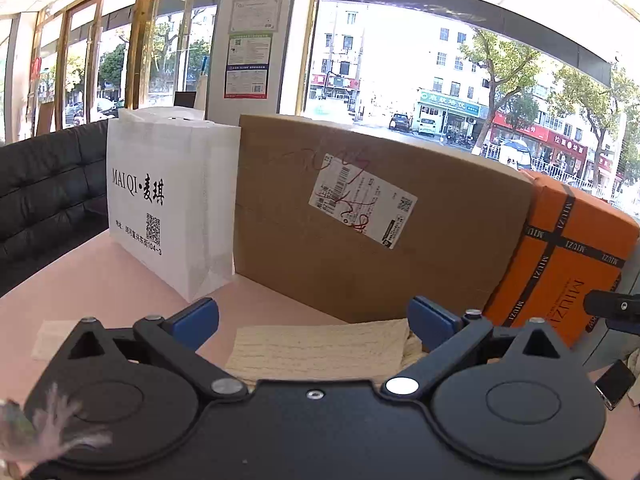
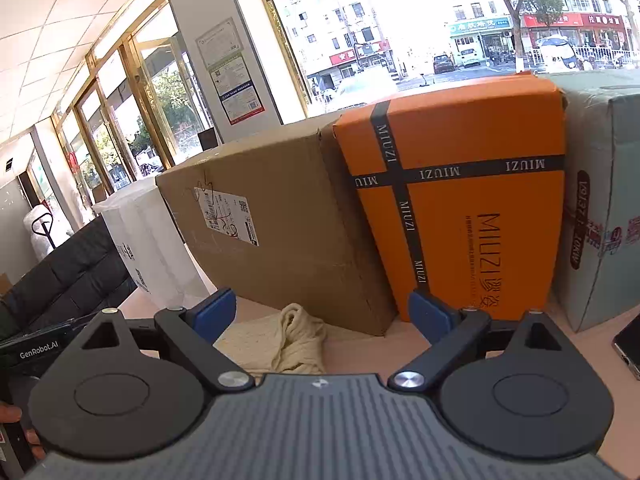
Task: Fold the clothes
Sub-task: 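Move both grippers toward the folded cream knit vest, then close both grippers on the edge of the cream knit vest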
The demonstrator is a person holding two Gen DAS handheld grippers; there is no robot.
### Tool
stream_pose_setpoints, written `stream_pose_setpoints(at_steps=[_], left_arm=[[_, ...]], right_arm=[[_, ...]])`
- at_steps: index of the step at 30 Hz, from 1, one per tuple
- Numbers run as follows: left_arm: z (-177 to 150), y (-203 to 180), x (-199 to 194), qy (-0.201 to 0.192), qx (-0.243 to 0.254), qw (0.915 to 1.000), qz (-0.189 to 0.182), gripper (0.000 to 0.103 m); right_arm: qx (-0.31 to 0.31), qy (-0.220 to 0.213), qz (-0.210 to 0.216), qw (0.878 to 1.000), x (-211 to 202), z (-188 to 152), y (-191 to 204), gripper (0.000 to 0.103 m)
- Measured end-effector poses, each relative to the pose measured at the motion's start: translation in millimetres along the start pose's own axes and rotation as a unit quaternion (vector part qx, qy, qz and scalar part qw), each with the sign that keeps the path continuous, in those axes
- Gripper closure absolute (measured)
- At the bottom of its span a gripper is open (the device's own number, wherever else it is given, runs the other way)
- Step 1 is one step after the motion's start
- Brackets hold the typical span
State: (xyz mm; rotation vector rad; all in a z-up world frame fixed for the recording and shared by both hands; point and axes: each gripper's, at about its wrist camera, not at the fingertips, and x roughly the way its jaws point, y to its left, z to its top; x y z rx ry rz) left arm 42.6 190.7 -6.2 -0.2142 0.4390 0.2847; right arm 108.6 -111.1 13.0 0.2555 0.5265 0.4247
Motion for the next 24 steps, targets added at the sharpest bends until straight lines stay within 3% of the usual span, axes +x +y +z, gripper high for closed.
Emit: stream_pose_setpoints(at_steps=[4,12,19,21,24], left_arm=[[-2,26,44,0.032,-0.024,0.9991,0.014,0.000],[-27,70,133,0.123,-0.060,0.9903,0.023,0.002],[-45,84,166,0.165,-0.062,0.9842,0.017,0.004],[-49,83,171,0.178,-0.062,0.9820,0.013,0.012],[-55,83,175,0.188,-0.073,0.9795,-0.007,0.016]], right_arm=[[0.015,0.005,-0.019,1.000,45,-3,5,0.010],[0.056,0.064,-0.034,0.996,150,-35,9,0.010],[0.075,0.104,-0.010,0.992,207,-60,21,0.010],[0.075,0.116,-0.011,0.990,219,-65,24,0.010],[0.065,0.146,-0.020,0.987,236,-72,28,0.010]])
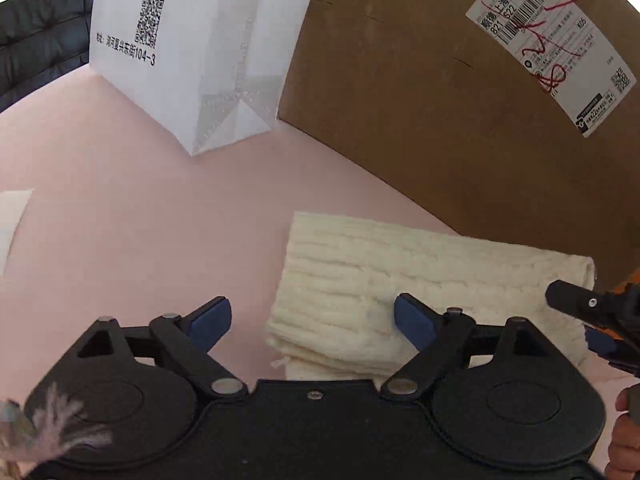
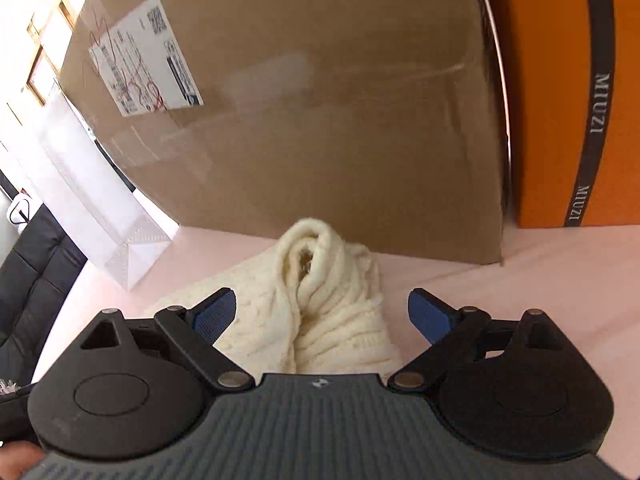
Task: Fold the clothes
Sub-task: 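Close both grippers on the edge of the cream knit vest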
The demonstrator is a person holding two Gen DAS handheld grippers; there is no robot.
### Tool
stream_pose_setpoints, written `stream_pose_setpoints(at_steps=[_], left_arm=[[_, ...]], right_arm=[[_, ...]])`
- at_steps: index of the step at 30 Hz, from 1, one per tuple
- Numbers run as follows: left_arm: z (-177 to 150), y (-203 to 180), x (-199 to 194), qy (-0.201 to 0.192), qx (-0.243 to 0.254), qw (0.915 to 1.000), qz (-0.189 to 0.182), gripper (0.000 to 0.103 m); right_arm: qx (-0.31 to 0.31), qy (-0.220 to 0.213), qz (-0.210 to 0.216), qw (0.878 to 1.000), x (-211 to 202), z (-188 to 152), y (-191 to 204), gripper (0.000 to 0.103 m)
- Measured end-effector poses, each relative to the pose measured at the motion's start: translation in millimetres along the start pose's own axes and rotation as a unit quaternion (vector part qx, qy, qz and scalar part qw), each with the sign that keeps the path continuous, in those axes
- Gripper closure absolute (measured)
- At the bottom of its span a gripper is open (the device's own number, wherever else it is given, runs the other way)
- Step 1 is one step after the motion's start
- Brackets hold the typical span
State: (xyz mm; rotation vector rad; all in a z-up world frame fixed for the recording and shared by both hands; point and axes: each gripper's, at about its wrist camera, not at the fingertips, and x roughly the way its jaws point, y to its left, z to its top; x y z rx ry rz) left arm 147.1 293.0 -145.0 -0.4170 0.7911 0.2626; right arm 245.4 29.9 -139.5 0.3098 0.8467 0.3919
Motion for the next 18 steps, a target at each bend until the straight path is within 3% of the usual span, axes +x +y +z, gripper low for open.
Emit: stream_pose_setpoints(at_steps=[2,4,7,9,12,18], left_arm=[[0,-2,0,0.000,-0.002,1.0000,-0.010,0.023],[-1,-4,-1,0.001,-0.004,0.9996,-0.027,0.037],[-3,-4,-5,0.001,-0.008,0.9990,-0.044,0.042],[-1,1,-11,0.001,-0.015,0.9984,-0.055,0.049],[0,-2,-29,-0.006,-0.016,0.9975,-0.068,0.055],[-2,-19,-72,-0.025,-0.008,0.9942,-0.104,0.061]], right_arm=[[-0.003,0.020,-0.008,1.000,11,-3,1,0.010],[0.005,0.036,-0.015,0.999,19,-7,1,0.012],[0.023,0.026,-0.011,0.999,14,-13,2,0.028],[0.021,0.020,-0.012,0.999,8,-14,4,0.047],[0.034,0.011,0.002,0.999,-10,-12,2,0.065],[0.077,-0.011,0.024,0.997,-61,-18,-13,0.071]])
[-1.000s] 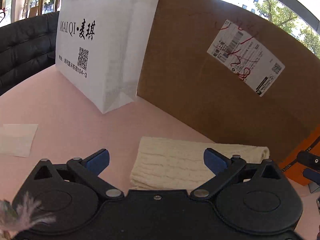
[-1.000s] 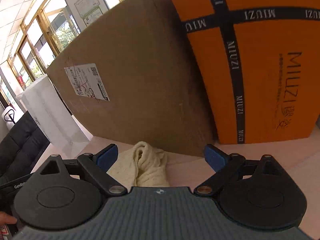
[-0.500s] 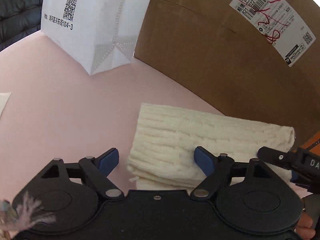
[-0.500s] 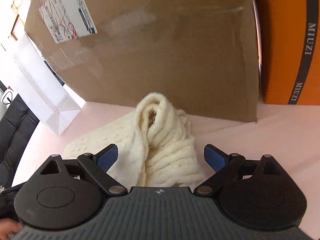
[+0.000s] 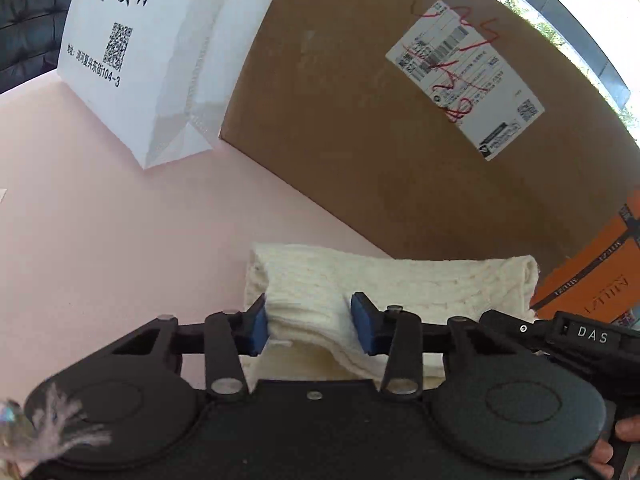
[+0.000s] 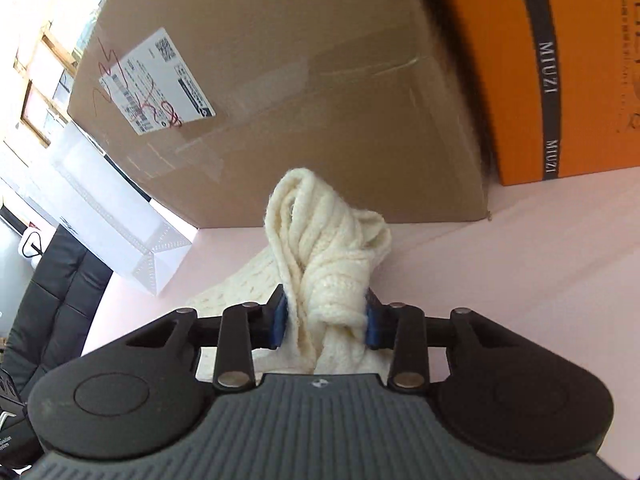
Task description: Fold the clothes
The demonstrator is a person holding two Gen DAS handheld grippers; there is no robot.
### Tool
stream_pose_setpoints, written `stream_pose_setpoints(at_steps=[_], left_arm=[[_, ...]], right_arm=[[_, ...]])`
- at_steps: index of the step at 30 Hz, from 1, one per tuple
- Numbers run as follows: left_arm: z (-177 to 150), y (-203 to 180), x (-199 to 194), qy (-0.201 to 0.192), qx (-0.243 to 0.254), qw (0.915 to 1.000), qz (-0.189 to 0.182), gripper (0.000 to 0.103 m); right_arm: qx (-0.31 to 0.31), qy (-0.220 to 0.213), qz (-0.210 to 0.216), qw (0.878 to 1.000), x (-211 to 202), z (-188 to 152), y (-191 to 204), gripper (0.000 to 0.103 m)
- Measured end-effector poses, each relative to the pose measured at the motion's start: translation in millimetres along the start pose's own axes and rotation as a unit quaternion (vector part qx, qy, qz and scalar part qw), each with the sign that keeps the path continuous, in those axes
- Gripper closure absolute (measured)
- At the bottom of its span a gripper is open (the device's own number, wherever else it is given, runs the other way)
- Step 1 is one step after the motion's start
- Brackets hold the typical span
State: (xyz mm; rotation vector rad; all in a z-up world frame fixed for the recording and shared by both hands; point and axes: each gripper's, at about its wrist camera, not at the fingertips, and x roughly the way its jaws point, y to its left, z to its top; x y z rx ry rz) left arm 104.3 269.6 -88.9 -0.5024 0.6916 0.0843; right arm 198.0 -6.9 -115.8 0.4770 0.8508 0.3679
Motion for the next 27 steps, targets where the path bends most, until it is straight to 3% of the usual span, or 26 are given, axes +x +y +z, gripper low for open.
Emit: stream_pose_setpoints(at_steps=[5,10,18,22,25,26,27], left_arm=[[-23,-32,-26,0.005,0.009,0.9993,-0.037,0.061],[-65,-81,-52,0.020,0.021,0.9961,-0.083,0.063],[-126,-167,-74,0.077,0.101,0.9791,-0.159,0.063],[-145,-187,-66,0.113,0.135,0.9714,-0.160,0.063],[-159,-188,-59,0.131,0.152,0.9709,-0.131,0.059],[-160,-187,-58,0.134,0.156,0.9715,-0.118,0.058],[-159,-185,-58,0.132,0.159,0.9729,-0.103,0.050]], right_arm=[[0.016,-0.025,0.009,1.000,-72,-10,-27,0.071],[0.011,-0.046,-0.015,0.999,-150,-27,-67,0.071],[0.031,-0.048,-0.071,0.996,-248,-59,-144,0.071],[0.057,-0.032,-0.091,0.994,-254,-75,-180,0.071],[0.063,-0.014,-0.114,0.991,-243,-89,-203,0.069],[0.067,-0.015,-0.118,0.991,-240,-92,-209,0.065],[0.073,-0.017,-0.120,0.990,-240,-95,-214,0.058]])
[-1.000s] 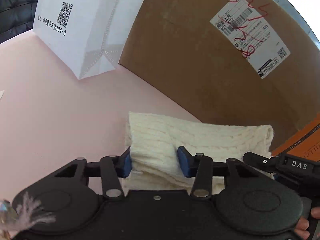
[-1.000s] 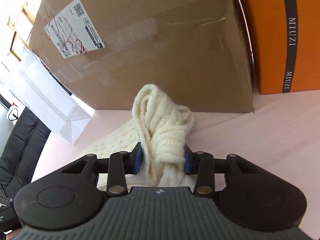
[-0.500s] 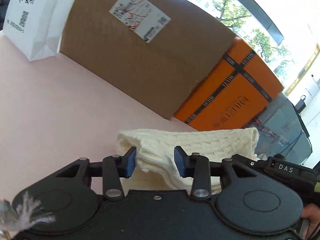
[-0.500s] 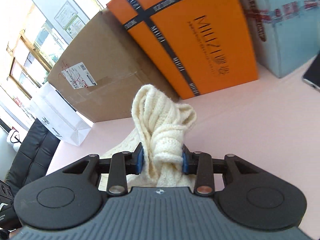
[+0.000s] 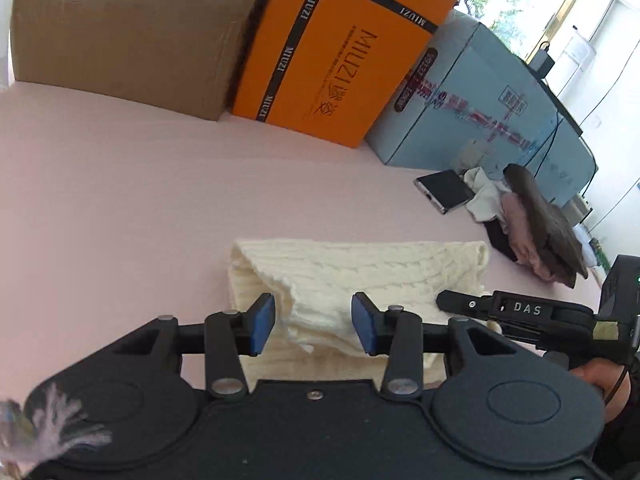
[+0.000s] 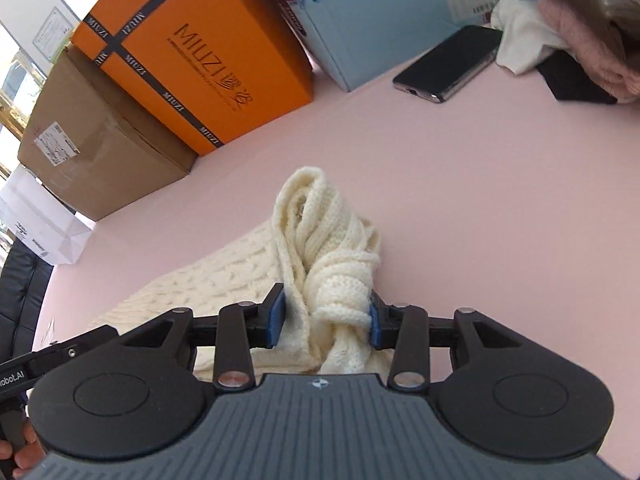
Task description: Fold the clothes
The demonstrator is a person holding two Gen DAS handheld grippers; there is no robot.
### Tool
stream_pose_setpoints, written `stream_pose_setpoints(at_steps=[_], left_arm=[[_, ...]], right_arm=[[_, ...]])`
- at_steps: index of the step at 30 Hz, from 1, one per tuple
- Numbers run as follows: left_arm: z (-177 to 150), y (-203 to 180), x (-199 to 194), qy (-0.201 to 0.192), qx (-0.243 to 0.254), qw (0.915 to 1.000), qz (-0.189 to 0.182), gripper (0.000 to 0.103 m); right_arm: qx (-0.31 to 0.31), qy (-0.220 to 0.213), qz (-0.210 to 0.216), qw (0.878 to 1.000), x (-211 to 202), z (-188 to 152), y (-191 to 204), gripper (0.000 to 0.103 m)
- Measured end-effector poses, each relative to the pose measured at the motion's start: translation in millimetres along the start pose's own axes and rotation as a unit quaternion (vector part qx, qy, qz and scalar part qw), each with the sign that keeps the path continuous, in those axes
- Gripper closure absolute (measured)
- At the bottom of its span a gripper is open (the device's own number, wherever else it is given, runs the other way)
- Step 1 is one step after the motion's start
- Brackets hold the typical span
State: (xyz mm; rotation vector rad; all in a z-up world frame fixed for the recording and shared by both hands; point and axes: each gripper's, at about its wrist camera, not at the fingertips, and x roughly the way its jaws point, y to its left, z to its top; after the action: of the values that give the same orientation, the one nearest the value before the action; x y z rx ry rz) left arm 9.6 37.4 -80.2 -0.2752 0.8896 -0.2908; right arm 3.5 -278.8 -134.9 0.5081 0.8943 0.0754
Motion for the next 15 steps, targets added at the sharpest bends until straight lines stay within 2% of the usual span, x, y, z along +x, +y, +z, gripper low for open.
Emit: stream_pose_setpoints(at_steps=[1,3,5,8,11,12,15], left_arm=[[0,2,-2,-0.003,0.003,0.9999,0.016,0.041],[-2,5,-10,-0.025,0.029,0.9985,0.039,0.034],[-4,4,-19,-0.048,0.075,0.9946,0.053,0.028],[-11,-4,-25,-0.063,0.171,0.9821,0.050,0.016],[-22,-17,-20,-0.044,0.263,0.9635,0.027,0.013],[-26,-22,-15,-0.036,0.295,0.9545,0.022,0.013],[-38,-36,2,-0.032,0.368,0.9286,0.040,0.013]], right_arm=[[0.004,-0.001,-0.004,1.000,1,-1,-4,0.054],[-0.003,-0.002,-0.018,1.000,-3,0,-5,0.036],[-0.022,-0.013,-0.028,0.999,-10,5,-2,0.035],[-0.030,-0.045,-0.033,0.998,-27,13,-1,0.035],[-0.020,-0.057,-0.013,0.998,-45,20,-3,0.035],[-0.020,-0.049,0.001,0.999,-48,21,-3,0.035],[-0.025,-0.013,0.041,0.999,-53,20,-1,0.035]])
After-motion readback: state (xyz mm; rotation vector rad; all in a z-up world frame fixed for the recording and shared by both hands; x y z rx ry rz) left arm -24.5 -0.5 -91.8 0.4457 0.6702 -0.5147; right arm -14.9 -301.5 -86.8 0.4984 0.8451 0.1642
